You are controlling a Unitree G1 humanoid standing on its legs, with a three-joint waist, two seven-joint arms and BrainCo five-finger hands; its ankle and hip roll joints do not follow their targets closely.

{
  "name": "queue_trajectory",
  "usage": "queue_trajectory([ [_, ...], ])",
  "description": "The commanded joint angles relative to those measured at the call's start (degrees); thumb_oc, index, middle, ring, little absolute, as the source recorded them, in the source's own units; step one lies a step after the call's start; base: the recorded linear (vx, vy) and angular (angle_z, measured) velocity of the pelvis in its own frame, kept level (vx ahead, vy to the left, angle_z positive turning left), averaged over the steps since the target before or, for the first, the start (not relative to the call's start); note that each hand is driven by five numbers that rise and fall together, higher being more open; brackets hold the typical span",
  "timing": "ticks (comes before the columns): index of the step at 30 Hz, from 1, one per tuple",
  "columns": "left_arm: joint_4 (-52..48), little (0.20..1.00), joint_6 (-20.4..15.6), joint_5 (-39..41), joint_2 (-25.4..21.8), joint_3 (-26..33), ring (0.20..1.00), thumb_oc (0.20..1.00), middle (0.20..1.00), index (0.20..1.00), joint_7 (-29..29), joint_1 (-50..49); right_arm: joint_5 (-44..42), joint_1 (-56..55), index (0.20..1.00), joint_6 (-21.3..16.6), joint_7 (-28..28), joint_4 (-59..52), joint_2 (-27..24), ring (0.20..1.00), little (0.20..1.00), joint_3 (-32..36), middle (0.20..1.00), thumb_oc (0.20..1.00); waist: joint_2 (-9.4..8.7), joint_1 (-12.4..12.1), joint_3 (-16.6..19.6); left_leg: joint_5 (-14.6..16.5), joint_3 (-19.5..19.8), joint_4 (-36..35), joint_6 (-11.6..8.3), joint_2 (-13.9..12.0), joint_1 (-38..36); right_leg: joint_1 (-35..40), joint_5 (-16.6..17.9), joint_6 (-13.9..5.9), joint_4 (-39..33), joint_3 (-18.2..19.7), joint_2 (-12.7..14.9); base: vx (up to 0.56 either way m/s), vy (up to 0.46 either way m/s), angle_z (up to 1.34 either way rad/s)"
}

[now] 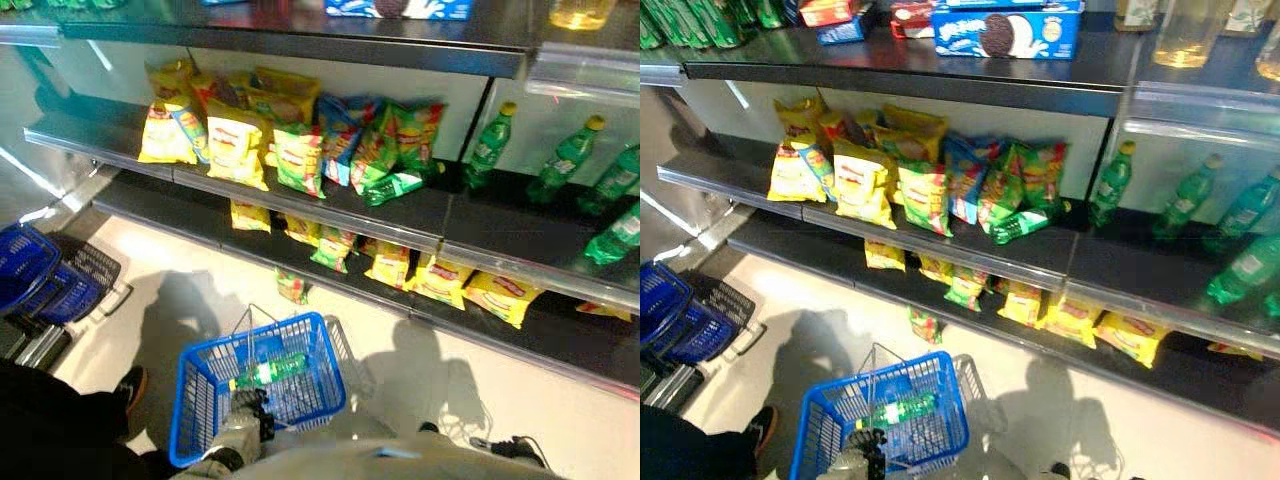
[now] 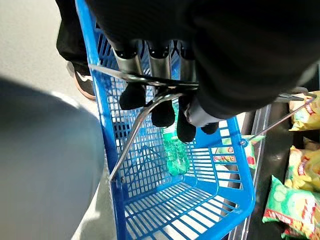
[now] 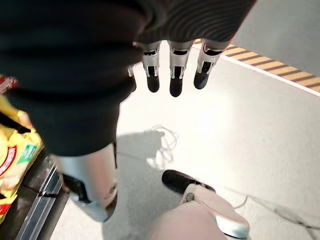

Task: Pick up the snacks into the basket

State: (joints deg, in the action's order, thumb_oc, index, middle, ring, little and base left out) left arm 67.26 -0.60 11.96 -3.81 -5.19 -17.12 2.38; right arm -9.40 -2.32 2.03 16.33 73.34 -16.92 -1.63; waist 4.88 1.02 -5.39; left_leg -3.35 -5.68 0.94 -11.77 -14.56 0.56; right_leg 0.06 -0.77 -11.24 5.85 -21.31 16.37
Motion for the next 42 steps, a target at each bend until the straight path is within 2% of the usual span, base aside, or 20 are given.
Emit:
queue_trajectory([
  [1, 0.9, 0.2, -0.7, -0.7, -3.2, 1.4, 0.2, 0.2, 0.2, 0.2, 0.0, -1.2, 1.0, 4.2, 1.0, 0.1, -0.5, 0.9, 3.0, 1.0, 1.0, 1.7, 1.0, 1.0, -4.89, -1.8, -1.8, -1.1, 2.9, 0.2, 1.92, -2.3, 0.4, -1.9, 6.6, -0.95, -2.5, 5.4, 4.9, 0.01, 0.385, -0.11],
  [2, 0.6, 0.2, -0.5, -1.6, -3.6, 1.0, 0.2, 0.2, 0.2, 0.2, 0.1, -0.9, 0.4, 4.2, 1.0, 0.1, -0.8, 0.6, 3.3, 1.0, 1.0, 2.3, 1.0, 1.0, -5.36, -1.6, -1.5, -0.2, 2.1, -0.7, 2.14, -1.7, 0.1, -1.6, 7.6, -1.61, -2.7, 5.3, 5.9, 0.0, 0.439, 0.03],
  [5, 1.8, 0.2, 0.0, -6.9, -5.5, -1.5, 0.2, 0.2, 0.2, 0.2, 0.1, 0.7, -0.8, 4.4, 1.0, 0.1, -1.0, -0.2, 4.9, 1.0, 1.0, 3.0, 1.0, 1.0, -8.45, -0.5, -0.2, 1.2, -0.7, -5.9, 2.31, 2.4, 0.0, -2.3, 22.0, -3.76, -3.4, 3.7, 10.8, -0.04, 0.392, 0.3],
  [7, 2.5, 0.2, 0.5, -9.5, -6.8, -2.1, 0.2, 0.2, 0.2, 0.2, -0.4, 1.2, -1.8, 5.3, 1.0, -0.3, -1.1, -2.6, 7.0, 1.0, 1.0, 0.9, 1.0, 1.0, -8.99, -0.2, -0.3, 2.0, -2.4, -5.9, 3.42, 4.2, -0.1, -4.1, 27.3, -3.76, -3.7, 3.3, 12.1, -0.05, 0.488, 0.62],
  [10, 2.7, 0.2, 0.9, -12.8, -8.6, -2.1, 0.2, 0.2, 0.2, 0.2, -0.6, 1.6, -2.3, 6.5, 1.0, -1.7, -1.2, -10.0, 8.7, 1.0, 1.0, -2.7, 1.0, 1.0, -8.68, 0.3, -1.8, 3.4, -5.5, -5.9, 5.83, 7.7, -2.1, -6.6, 22.5, -3.07, -2.9, 2.4, 10.6, -0.01, 0.599, -0.4],
  [12, 3.7, 0.2, 1.7, -14.4, -9.5, -1.8, 0.2, 0.2, 0.2, 0.2, -0.4, 1.7, -3.2, 6.0, 1.0, -2.7, -2.1, -15.0, 9.0, 1.0, 1.0, -4.5, 1.0, 1.0, -8.54, 1.5, -2.1, 3.7, -5.6, -5.9, 7.19, 9.5, -2.8, -7.4, 15.9, -0.92, -1.5, 10.2, 3.9, 0.01, 0.481, -0.7],
  [13, 3.9, 0.2, 2.0, -14.8, -9.9, -1.4, 0.2, 0.2, 0.2, 0.2, -0.5, 1.6, -3.5, 5.6, 1.0, -2.9, -2.1, -17.2, 8.8, 1.0, 1.0, -4.9, 1.0, 1.0, -8.39, 1.5, -2.3, 4.0, -5.8, -5.9, 7.61, 10.0, -3.4, -7.3, 13.5, -0.4, -1.2, 11.0, 1.5, 0.04, 0.384, -0.36],
  [15, 4.2, 0.2, 2.5, -15.7, -10.0, 0.0, 0.2, 0.2, 0.2, 0.2, -0.4, 0.9, -4.5, 4.0, 1.0, -3.9, -2.3, -24.8, 8.6, 1.0, 1.0, -5.9, 1.0, 1.0, -8.15, 1.0, -2.4, 3.8, -7.3, -5.9, 8.56, 11.0, -3.9, -6.1, 9.9, 1.2, 0.0, 6.5, -1.3, 0.01, 0.32, -0.05],
  [18, 4.5, 0.2, 2.8, -17.1, -10.0, 0.5, 0.2, 0.2, 0.2, 0.2, 0.0, -0.2, -5.5, 1.6, 1.0, -5.2, -3.5, -34.9, 6.8, 1.0, 1.0, -6.1, 1.0, 1.0, -7.92, 2.0, -2.4, 3.5, -7.5, -5.9, 9.51, 12.9, -3.7, -6.5, 5.3, 3.52, 1.3, 9.4, -8.8, 0.0, 0.208, -0.24],
  [20, 4.6, 0.2, 3.0, -17.3, -9.4, 1.5, 0.2, 0.2, 0.2, 0.2, 0.0, -0.8, -6.1, 0.3, 1.0, -6.2, -4.1, -41.0, 6.1, 1.0, 1.0, -6.4, 1.0, 1.0, -8.19, 1.5, -1.8, 3.3, -8.7, -5.9, 9.57, 13.8, -3.3, -5.2, 5.0, 4.36, -1.5, 6.4, -10.7, 0.01, 0.113, -0.08],
  [21, 4.5, 0.2, 3.0, -17.0, -9.1, 2.0, 0.2, 0.2, 0.2, 0.2, -0.1, -1.3, -6.6, 0.2, 1.0, -6.4, -4.1, -43.5, 5.8, 1.0, 1.0, -6.1, 1.0, 1.0, -8.2, 1.2, -1.7, 3.4, -9.6, -5.9, 9.5, 14.0, -3.2, -4.9, 5.3, 4.25, -3.0, 4.4, -10.5, 0.03, 0.039, -0.27],
  [28, 1.6, 0.2, 2.5, -16.9, -5.8, 2.2, 0.2, 0.2, 0.2, 0.2, 0.0, -3.9, -6.2, -2.7, 1.0, -8.2, -5.2, -59.6, 1.7, 1.0, 1.0, -3.3, 1.0, 1.0, -5.95, 1.4, 0.0, 3.3, -12.3, -5.9, 9.65, 13.8, -5.5, -2.6, 6.3, 3.66, -7.7, 6.4, -11.0, 0.08, -0.016, -0.29],
  [31, -4.1, 0.2, 1.9, -15.9, -4.7, 0.8, 0.2, 0.2, 0.2, 0.2, -0.3, -4.2, -4.4, -1.8, 1.0, -8.4, -5.3, -66.8, -1.6, 1.0, 1.0, -3.3, 1.0, 1.0, -6.37, 0.4, -2.9, 3.5, -12.4, 10.4, 7.53, 11.8, 1.5, 0.1, 5.6, 5.02, -9.2, 7.5, -10.1, -0.04, -0.105, -0.09],
  [32, -4.1, 0.2, 1.9, -15.9, -4.7, 0.8, 0.2, 0.2, 0.2, 0.2, -0.3, -4.2, -4.3, -1.8, 1.0, -8.4, -5.3, -66.8, -1.6, 1.0, 1.0, -3.3, 1.0, 1.0, -6.43, 0.5, -2.8, 3.4, -12.3, 10.5, 7.54, 11.8, 1.9, -0.2, 5.7, 5.08, -9.2, 7.5, -10.1, -0.12, -0.081, -0.07],
  [33, -6.8, 0.2, 1.3, -15.4, -4.3, -0.3, 0.2, 0.2, 0.2, 0.2, -0.5, -3.3, -2.9, -0.3, 1.0, -8.1, -5.5, -69.0, -3.9, 1.0, 1.0, -3.8, 1.0, 1.0, -6.44, -0.9, -4.9, 1.1, -7.4, 16.1, 5.84, 12.1, 5.4, 0.1, 5.7, 6.01, -9.4, 7.5, -9.7, -0.1, -0.037, -0.1],
  [36, -9.3, 0.2, 1.2, -17.9, -4.9, -2.7, 0.2, 0.2, 0.2, 0.2, -0.7, -3.3, -2.0, 1.4, 1.0, -7.7, -5.5, -70.3, -5.0, 1.0, 1.0, -4.1, 1.0, 1.0, -6.29, -0.9, -4.9, 2.2, -5.3, 12.0, 6.33, 11.5, 5.5, -0.1, 5.8, 5.45, -10.2, 7.7, -9.0, -0.01, 0.056, -0.24],
  [37, -8.4, 0.2, 1.4, -16.9, -4.5, -2.0, 0.2, 0.2, 0.2, 0.2, -0.7, -3.4, -2.3, 2.5, 1.0, -7.6, -5.2, -70.4, -5.2, 1.0, 1.0, -3.8, 1.0, 1.0, -6.24, -0.9, -3.9, 0.5, -6.8, 5.1, 5.88, 7.2, 3.9, -0.4, 5.9, 4.12, -10.3, 8.1, -8.0, 0.09, 0.147, -0.32],
  [39, -7.0, 0.2, 1.7, -17.3, -4.1, -2.5, 0.2, 0.2, 0.2, 0.2, -1.0, -2.8, -1.4, 3.7, 1.0, -7.5, -4.5, -70.7, -6.0, 1.0, 1.0, -3.7, 1.0, 1.0, -5.89, -1.2, -4.0, -1.6, -6.1, 1.4, 5.65, 4.3, 3.6, -1.1, 5.7, 3.58, -9.6, 8.1, -7.0, 0.08, 0.145, -0.28],
  [40, -6.3, 0.2, 2.0, -17.9, -3.7, -3.0, 0.2, 0.2, 0.2, 0.2, -0.8, -2.6, -1.2, 4.2, 1.0, -7.3, -4.8, -71.7, -6.3, 1.0, 1.0, -4.1, 1.0, 1.0, -5.39, -0.9, -3.9, -1.3, -6.5, 0.4, 5.79, 4.5, 2.7, -1.5, 5.2, 3.59, -9.1, 7.6, -7.0, 0.05, 0.12, -0.16],
  [42, -4.9, 0.2, 2.3, -18.4, -3.2, -3.5, 0.2, 0.2, 0.2, 0.2, -0.7, -2.4, -0.4, 4.8, 1.0, -7.3, -4.1, -71.3, -6.5, 1.0, 1.0, -4.3, 1.0, 1.0, -4.29, -1.1, -4.1, -5.1, -6.1, -3.5, 4.87, 4.1, 3.4, -0.9, 5.2, 3.47, -9.7, 7.0, -7.7, 0.04, 0.086, 0.07],
])
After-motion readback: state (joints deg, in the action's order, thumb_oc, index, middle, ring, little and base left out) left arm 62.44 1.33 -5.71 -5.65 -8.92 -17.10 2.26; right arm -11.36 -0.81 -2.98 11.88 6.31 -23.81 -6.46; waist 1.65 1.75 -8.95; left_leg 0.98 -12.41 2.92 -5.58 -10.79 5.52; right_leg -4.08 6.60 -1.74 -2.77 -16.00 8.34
